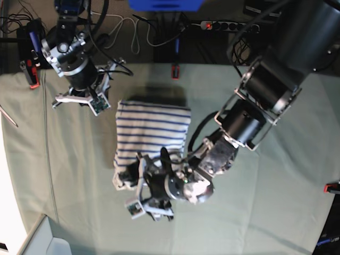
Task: Layout the t-shirt on the table in an organized manner, then fold the t-shirt properly
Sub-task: 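Rotate the folded stack with both grippers to square it, then release the folded shirt and raise both grippers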
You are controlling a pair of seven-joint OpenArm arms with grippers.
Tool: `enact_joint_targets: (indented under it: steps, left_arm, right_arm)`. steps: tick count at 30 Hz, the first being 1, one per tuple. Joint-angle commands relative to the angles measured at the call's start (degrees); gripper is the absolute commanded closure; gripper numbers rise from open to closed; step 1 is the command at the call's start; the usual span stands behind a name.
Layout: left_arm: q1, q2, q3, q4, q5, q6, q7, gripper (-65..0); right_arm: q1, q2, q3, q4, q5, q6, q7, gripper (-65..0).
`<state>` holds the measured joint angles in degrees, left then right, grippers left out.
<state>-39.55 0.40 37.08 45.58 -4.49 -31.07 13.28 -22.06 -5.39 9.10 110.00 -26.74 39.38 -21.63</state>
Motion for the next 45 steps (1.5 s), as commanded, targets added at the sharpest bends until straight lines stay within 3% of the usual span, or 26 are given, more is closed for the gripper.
enact_joint_targets:
  steps: [1,14,18,20,23,28,31,38,45]
  left_arm:
    - [-1.90,0.43,-1.17,2.11,-0.65,0.43,-1.63,-44.5]
    - [3.81,-3.88,-3.89,10.55,-0.65,0.26,2.68,-44.5]
    - [4.96,-7.22,-5.74,15.30,-1.27,0.34,2.77,-44.5]
    - [7.86,-8.89,-11.28,20.22,-1.27,0.34,3.03,-44.5]
    - [14.19,-10.21,-23.94,28.31,-1.18,0.34,7.78,-44.5]
    - [27.20,-10.12,-48.99,40.53,-0.91,0.34,16.22,-44.4]
    - [35.73,-9.94,-59.01,44.48,-1.27,0.34,17.54,-44.4]
    - [48.47,-9.68,-67.10,45.63,-1.27,0.34,17.18,-44.4]
    - [54.36,-9.42,-71.59,46.33,-1.27,0.34,17.10,-44.4]
  right_arm:
    - [0.22,0.07,0.00,1.17,0.68,0.62,1.19,0.0]
    - [0.66,-0.46,-0.44,1.08,0.76,0.62,1.28,0.0]
    - [1.19,-1.07,-0.44,1.08,0.76,0.62,1.54,0.0]
    - [1.71,-1.25,-0.53,1.08,0.76,0.62,1.54,0.0]
    - [2.68,-2.13,-1.41,1.08,0.76,0.62,1.63,0.0]
    - [8.04,-2.39,-4.75,0.29,0.85,0.62,1.19,0.0]
    - [11.38,-3.10,-7.83,-1.56,0.85,0.62,1.19,0.0]
    - [17.45,-3.18,-10.99,-13.25,0.85,0.62,1.63,0.0]
    - [15.08,-2.83,-10.73,-19.05,0.85,0.62,2.07,0.0]
